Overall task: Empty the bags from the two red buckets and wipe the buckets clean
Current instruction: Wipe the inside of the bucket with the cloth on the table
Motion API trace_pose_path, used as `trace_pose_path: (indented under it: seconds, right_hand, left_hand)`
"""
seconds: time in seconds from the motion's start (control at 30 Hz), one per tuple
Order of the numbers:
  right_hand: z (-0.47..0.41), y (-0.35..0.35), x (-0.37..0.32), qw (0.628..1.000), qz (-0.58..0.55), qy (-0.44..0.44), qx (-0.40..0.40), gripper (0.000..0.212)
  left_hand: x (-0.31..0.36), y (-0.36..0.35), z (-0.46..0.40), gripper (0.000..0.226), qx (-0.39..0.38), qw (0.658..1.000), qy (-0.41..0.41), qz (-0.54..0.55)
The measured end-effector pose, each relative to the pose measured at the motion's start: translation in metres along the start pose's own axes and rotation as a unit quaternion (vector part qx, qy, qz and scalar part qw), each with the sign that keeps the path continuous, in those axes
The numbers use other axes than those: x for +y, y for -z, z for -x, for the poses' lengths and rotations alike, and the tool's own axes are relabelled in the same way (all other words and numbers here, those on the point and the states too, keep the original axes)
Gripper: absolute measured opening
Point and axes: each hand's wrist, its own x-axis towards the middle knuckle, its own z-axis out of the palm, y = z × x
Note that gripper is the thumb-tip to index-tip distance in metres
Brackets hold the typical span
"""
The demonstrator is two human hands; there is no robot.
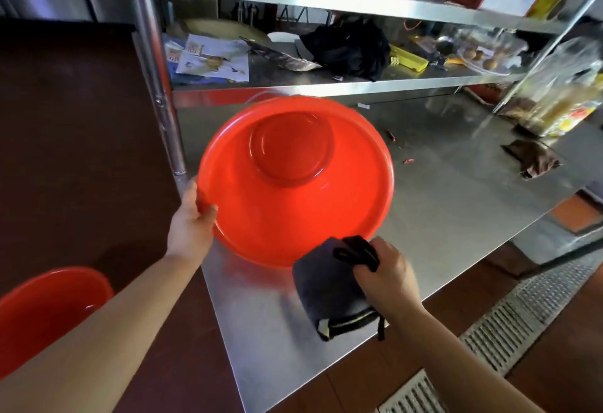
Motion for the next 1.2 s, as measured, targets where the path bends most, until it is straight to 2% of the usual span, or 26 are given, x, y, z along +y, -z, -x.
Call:
trace_pose_path:
  seconds: [0.1,0.17,0.23,0.3,0.33,0.43,0.47,0.5,0.6,0.67,0.77,0.9,1.03,1.2]
  right_hand:
    - [-0.018,0.011,-0.048,0.995,-0.004,0.055,0.078,0.015]
    - [-0.027,0.010,-0.072,0.982,0.012,0.122,0.147,0.016]
    - [-0.030,-0.001,-0.087,0.964,0.039,0.193,0.178,0.017]
    - [-0.025,-0.026,-0.091,0.955,0.091,0.245,0.144,0.016]
    - [-0.021,-0.043,-0.089,0.958,0.118,0.248,0.087,0.018]
    - [-0.003,-0.097,-0.076,0.945,0.210,0.205,-0.144,0.027]
    - [0.003,-0.114,-0.071,0.936,0.223,0.189,-0.194,0.029]
    - [0.008,-0.125,-0.067,0.940,0.207,0.168,-0.211,0.031]
    - [0.013,-0.145,-0.061,0.970,0.125,0.126,-0.167,0.033]
    - [0.012,-0.157,-0.058,0.972,0.114,0.127,-0.160,0.043]
    - [0.006,-0.177,-0.060,0.967,0.133,0.117,-0.181,0.062]
    - [0.000,-0.204,-0.062,0.955,0.202,0.119,-0.181,0.068]
    - [-0.007,-0.218,-0.067,0.969,0.207,0.091,-0.098,0.063]
    - [-0.022,-0.234,-0.059,0.972,0.184,0.093,-0.115,0.067]
  left_hand:
    - [-0.001,0.006,0.001,0.058,-0.008,1.000,-0.001,-0.023]
    - [-0.004,0.010,0.001,0.058,-0.015,0.999,0.002,-0.043]
    - [-0.009,0.014,0.002,0.057,-0.019,0.998,-0.012,-0.054]
    - [-0.015,0.018,0.005,0.059,-0.025,0.998,-0.026,-0.056]
    - [-0.019,0.019,0.006,0.061,-0.029,0.998,-0.030,-0.051]
    - [-0.032,0.022,0.007,0.062,-0.038,0.998,-0.040,-0.035]
    - [-0.038,0.024,0.007,0.061,-0.042,0.998,-0.042,-0.032]
    - [-0.040,0.026,0.007,0.062,-0.048,0.997,-0.051,-0.028]
    - [-0.043,0.038,0.007,0.068,-0.063,0.995,-0.074,-0.031]
    - [-0.044,0.047,0.008,0.072,-0.070,0.992,-0.090,-0.046]
    - [-0.046,0.053,0.010,0.065,-0.093,0.990,-0.096,-0.031]
    - [-0.059,0.040,0.023,0.048,-0.067,0.997,-0.022,0.025]
    - [-0.088,0.011,0.060,0.011,-0.087,0.993,0.069,0.049]
    - [-0.096,-0.016,0.062,0.007,-0.057,0.989,0.093,0.099]
